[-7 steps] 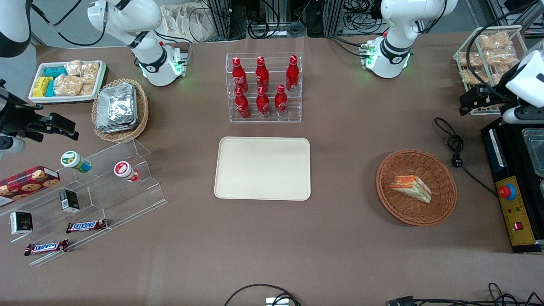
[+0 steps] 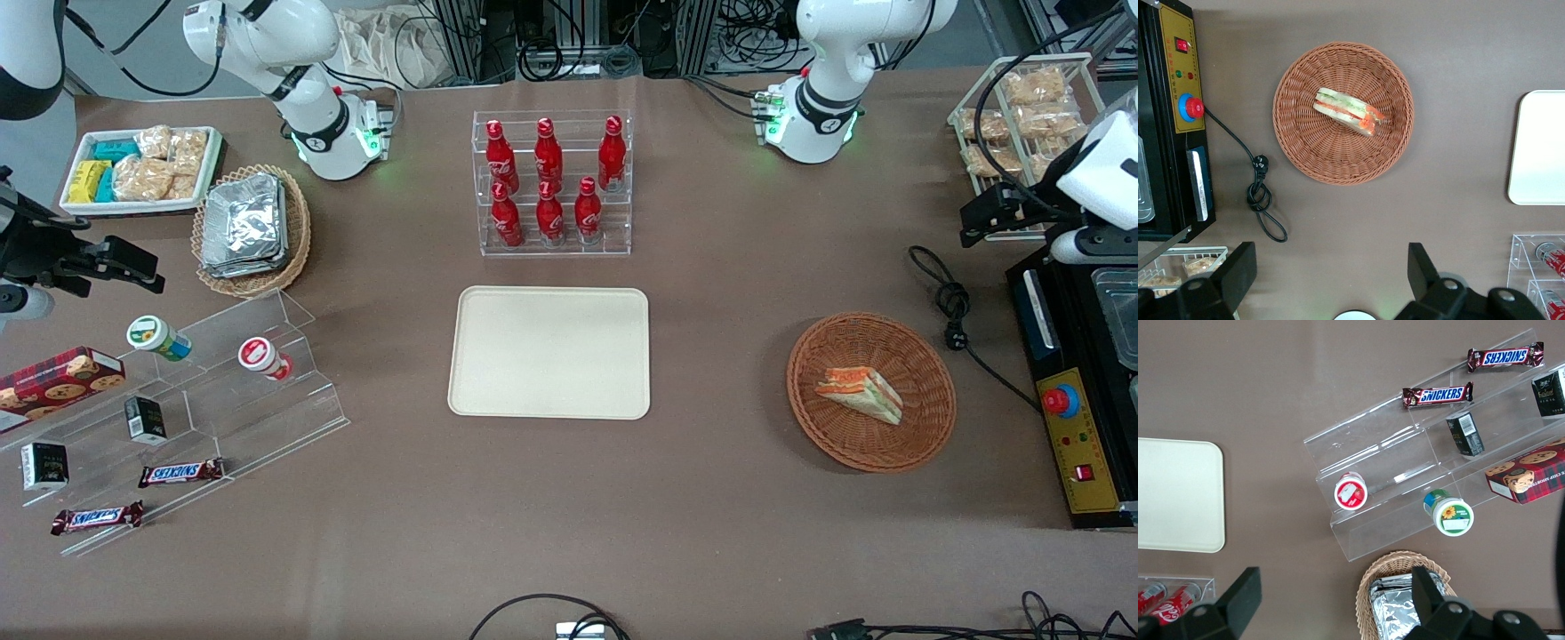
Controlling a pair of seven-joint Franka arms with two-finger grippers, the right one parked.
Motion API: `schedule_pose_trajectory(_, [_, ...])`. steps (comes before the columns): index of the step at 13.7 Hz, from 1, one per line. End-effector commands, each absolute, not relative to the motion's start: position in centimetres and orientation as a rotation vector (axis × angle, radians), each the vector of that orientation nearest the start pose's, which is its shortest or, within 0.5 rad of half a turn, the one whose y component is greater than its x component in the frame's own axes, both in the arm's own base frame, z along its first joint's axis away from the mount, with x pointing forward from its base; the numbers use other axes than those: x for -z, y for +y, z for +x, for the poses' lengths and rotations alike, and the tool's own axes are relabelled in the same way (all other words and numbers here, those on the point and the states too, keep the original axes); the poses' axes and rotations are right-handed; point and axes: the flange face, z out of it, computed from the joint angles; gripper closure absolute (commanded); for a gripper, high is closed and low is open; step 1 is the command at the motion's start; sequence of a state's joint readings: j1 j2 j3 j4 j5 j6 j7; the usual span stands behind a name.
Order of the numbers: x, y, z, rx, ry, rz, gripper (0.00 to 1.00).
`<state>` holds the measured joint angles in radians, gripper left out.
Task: Place sandwich from basket to tray
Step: 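Move the left gripper down over the sandwich in the wicker basket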
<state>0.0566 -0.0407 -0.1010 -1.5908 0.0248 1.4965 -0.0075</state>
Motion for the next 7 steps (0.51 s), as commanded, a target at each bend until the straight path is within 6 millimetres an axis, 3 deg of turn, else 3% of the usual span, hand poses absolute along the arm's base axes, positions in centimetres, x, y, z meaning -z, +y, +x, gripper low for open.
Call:
schedule_pose_trajectory(1, [-62.3, -2.2, 54.4, -0.049, 0.024, -3.118, 0.00])
schedule_pose_trajectory(3, [-58.9, -2.1, 56.4, -0.082, -0.236, -3.107, 0.00])
schedule_pose_trajectory(7, [-52.2, -2.6, 58.1, 0.040, -0.739, -3.038, 0.00])
